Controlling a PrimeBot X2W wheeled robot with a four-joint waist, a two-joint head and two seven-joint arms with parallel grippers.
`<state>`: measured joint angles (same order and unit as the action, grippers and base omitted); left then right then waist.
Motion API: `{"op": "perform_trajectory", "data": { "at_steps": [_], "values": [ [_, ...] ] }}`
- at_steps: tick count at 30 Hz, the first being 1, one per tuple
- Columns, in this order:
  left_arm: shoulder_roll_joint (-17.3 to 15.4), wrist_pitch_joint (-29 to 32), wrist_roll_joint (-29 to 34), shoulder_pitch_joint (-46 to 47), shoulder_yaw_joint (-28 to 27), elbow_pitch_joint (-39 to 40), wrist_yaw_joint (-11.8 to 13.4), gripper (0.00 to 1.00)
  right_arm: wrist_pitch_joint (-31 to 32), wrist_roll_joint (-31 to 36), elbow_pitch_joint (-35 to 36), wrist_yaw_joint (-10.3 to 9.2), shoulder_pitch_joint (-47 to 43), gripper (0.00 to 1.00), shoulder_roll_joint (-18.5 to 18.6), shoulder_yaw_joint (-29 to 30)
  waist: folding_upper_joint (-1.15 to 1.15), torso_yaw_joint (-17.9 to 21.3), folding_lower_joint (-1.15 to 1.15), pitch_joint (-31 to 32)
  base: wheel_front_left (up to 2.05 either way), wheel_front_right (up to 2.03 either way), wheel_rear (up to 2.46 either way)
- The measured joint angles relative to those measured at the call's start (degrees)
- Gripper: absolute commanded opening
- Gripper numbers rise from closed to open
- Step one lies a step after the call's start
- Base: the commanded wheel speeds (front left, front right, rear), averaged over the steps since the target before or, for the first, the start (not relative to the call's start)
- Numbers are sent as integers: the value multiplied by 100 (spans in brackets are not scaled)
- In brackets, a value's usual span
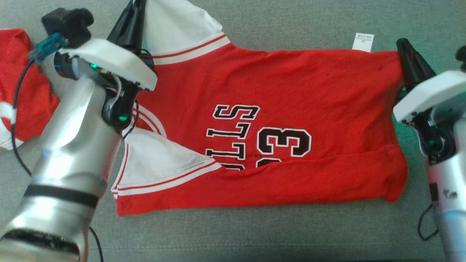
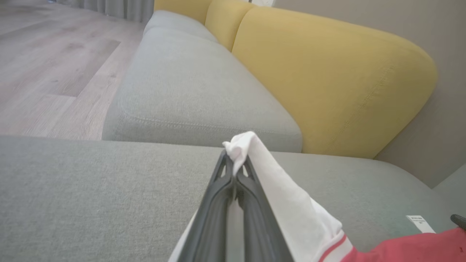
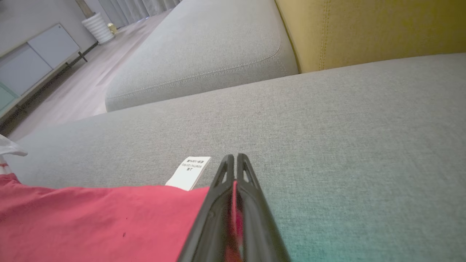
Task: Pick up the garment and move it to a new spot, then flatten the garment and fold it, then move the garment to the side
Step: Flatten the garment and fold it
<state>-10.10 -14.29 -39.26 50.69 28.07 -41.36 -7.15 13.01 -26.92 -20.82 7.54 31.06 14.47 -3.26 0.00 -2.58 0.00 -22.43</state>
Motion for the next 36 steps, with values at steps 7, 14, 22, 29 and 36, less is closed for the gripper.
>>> {"op": "perform_trajectory", "data": {
  "at_steps": [7, 14, 22, 29, 36],
  "values": [
    [-231, -1, 470, -1050, -482, 1709, 0, 0, -92, -490, 725, -1, -816, 0, -140, 115, 0, 47, 0, 133, 0, 0, 0],
    [-464, -38, 810, -2575, -691, 3105, 10, 0, -99, -801, 988, 0, -1546, 0, -249, 358, 0, 79, 0, 221, 0, 0, 0],
    [-504, -34, 693, -4092, -673, 3580, 112, 0, -416, -684, 964, 0, -1834, 0, -402, 403, 0, 93, 0, 292, 0, 0, 0],
    [-490, 16, 415, -4597, -701, 3575, 220, 0, -698, -621, 1061, 0, -2141, 0, -533, 491, 0, 39, 0, 319, 0, 0, 0],
    [-469, 130, 187, -4770, -771, 3332, 264, 0, -797, -388, 1272, 0, -2732, 0, -722, 621, 0, 5, 0, 431, 0, 0, 0]
  ]
}}
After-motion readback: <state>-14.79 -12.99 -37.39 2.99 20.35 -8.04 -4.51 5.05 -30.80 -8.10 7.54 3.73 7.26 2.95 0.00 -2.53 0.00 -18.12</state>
